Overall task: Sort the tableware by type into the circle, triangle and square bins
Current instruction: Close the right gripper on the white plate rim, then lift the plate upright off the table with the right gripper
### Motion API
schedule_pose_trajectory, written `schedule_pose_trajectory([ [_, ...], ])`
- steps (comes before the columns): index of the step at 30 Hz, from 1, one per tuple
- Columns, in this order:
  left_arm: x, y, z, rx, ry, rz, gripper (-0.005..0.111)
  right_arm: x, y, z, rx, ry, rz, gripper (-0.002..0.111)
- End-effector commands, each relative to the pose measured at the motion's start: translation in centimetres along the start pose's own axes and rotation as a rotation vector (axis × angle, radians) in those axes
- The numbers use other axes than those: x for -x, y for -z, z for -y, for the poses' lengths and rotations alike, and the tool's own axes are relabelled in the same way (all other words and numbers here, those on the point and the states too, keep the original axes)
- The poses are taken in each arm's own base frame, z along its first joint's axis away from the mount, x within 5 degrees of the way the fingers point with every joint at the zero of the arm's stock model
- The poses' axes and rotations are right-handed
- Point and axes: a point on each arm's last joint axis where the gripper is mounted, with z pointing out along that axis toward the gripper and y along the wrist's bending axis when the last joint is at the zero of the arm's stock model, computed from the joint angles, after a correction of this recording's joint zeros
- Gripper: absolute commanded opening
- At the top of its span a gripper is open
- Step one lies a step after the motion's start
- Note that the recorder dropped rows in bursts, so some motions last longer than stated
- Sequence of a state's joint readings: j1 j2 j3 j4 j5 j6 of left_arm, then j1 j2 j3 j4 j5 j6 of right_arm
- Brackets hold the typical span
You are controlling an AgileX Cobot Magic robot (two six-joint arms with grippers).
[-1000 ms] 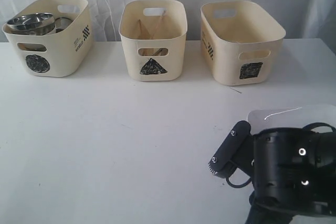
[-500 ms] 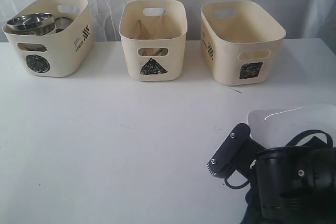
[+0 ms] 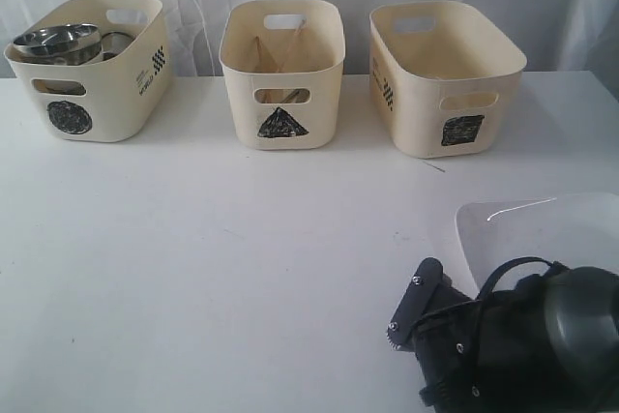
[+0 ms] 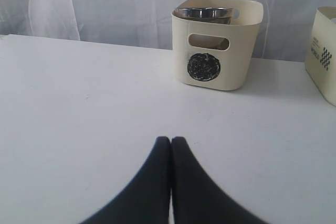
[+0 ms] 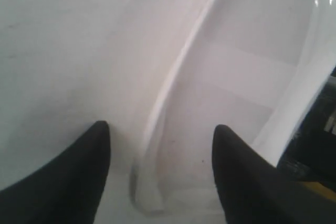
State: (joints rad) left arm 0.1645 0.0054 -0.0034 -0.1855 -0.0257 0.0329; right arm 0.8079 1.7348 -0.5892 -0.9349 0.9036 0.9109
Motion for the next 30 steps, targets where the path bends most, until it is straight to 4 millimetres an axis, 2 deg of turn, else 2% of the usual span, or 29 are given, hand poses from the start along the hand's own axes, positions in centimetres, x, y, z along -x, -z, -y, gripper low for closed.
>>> schedule_pose_trajectory([
  [1, -0.1, 0.0, 0.0, 0.001, 0.010, 0.006, 0.000, -0.2, -1.5, -0.6, 0.001, -0.033, -0.053, 0.055],
  [8, -0.1, 0.0, 0.0, 0.001, 0.010, 0.006, 0.000, -0.1, -1.7, -1.1, 0.026, -0.052, -0.047, 0.053],
  [11, -0.1, 0.0, 0.0, 0.001, 0.010, 0.006, 0.000, -0.1, -1.7, -1.1, 0.029, -0.068, -0.047, 0.031],
  [13, -0.1, 0.0, 0.0, 0.001, 0.010, 0.006, 0.000, -0.1, -1.7, -1.1, 0.029, -0.086, -0.048, 0.008],
  [14, -0.1, 0.0, 0.0, 0.001, 0.010, 0.006, 0.000, -0.1, -1.7, -1.1, 0.032, -0.091, -0.050, 0.000],
  [19, -0.1, 0.0, 0.0, 0.001, 0.010, 0.006, 0.000, 0.0, -0.5, -0.6, 0.071, -0.140, -0.002, 0.000],
  [25, -0.1, 0.0, 0.0, 0.001, 0.010, 0.006, 0.000, 0.0, 3.4, 1.3, 0.119, -0.280, 0.181, 0.000],
  [30, -0.1, 0.0, 0.0, 0.001, 0.010, 0.006, 0.000, -1.2, 6.6, 3.4, 0.121, -0.348, 0.301, 0.000],
])
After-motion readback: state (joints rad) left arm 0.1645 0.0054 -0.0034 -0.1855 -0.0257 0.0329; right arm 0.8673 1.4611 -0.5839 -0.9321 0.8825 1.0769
